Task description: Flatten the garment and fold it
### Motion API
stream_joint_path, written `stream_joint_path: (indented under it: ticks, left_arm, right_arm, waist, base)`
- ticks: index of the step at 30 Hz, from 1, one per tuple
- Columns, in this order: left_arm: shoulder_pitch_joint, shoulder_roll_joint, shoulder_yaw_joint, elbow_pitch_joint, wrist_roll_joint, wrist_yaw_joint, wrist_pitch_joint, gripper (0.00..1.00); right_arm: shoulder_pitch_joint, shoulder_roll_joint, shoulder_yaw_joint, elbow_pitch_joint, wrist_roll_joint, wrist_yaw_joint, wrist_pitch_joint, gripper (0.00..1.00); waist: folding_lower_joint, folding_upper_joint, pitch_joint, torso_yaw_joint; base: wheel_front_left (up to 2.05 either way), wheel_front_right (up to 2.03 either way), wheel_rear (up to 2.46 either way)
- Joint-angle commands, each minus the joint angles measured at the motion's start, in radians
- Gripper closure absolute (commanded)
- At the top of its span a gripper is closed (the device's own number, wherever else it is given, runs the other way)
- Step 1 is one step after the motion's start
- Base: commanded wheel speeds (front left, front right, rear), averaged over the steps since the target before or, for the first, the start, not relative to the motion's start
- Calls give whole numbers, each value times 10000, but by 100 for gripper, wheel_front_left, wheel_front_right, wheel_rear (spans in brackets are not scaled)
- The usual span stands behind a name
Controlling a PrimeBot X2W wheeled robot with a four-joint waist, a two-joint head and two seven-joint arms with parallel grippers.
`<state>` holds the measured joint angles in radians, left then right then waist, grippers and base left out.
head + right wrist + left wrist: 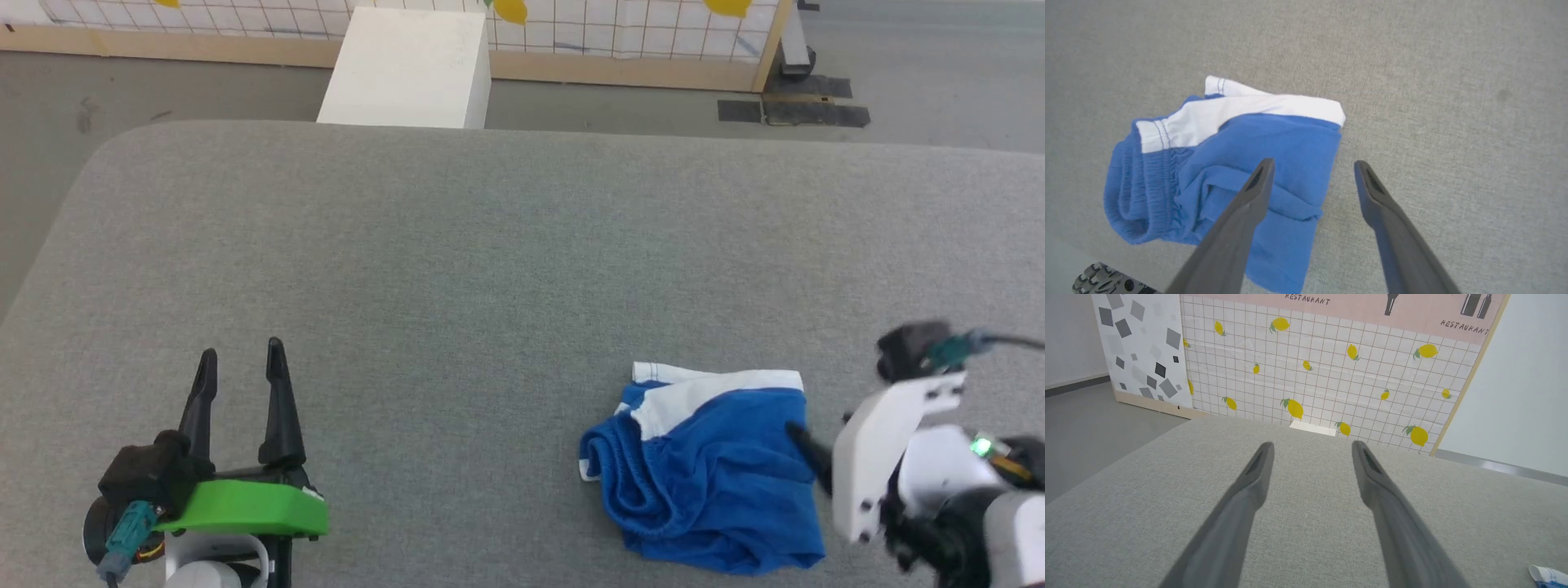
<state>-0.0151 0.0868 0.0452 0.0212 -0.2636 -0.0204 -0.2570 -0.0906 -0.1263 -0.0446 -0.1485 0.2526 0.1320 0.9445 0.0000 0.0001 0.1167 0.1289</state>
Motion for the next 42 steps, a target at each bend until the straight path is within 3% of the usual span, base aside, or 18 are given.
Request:
stream_joint_path:
  ticks: [1,12,13,14,15,16,22,32,42]
  left_arm:
    - [-92,-70,20,-25,113,-75,-47,0]
    - [-182,-153,58,55,180,-199,-47,0]
    - [-183,-157,79,60,188,-205,-47,0]
    - [-182,-160,97,62,195,-209,-47,0]
    - [-178,-163,123,61,202,-214,-47,0]
    - [-169,-166,150,57,209,-213,-47,0]
    - [-48,-168,358,-82,269,-174,-47,0]
    - [-108,-85,750,-588,314,-111,-47,0]
    - [-668,635,599,-1408,629,-251,569,0]
  right_arm:
    - [188,52,138,73,-113,-13,12,0]
    - [323,-85,869,1995,-790,-13,-418,0]
    - [283,-135,893,2202,-808,-13,-466,4]
    - [239,-169,917,2339,-787,-13,-527,60]
    - [166,-253,979,2473,-781,-13,-644,86]
    - [112,-329,1040,2574,-756,-13,-724,100]
    - [-397,-1212,1759,2732,-356,-13,-1066,100]
    - [-2351,-3427,3178,3150,760,-13,-925,100]
    - [-4552,-3980,2923,4728,742,-13,-1721,100]
  waist:
    - [0,-1,62,-41]
    - [0,-1,313,95]
    - [0,-1,322,92]
    - [0,-1,330,85]
    - [0,-1,339,69]
    - [0,-1,343,40]
    - [0,-1,448,-678]
    - [0,-1,1347,-3327]
    - [0,-1,2915,-4956]
  base:
    - [0,0,0]
    - [0,0,0]
    - [0,0,0]
    - [0,0,0]
    - [0,0,0]
    - [0,0,0]
    - [0,0,0]
    - [0,0,0]
    - [0,0,0]
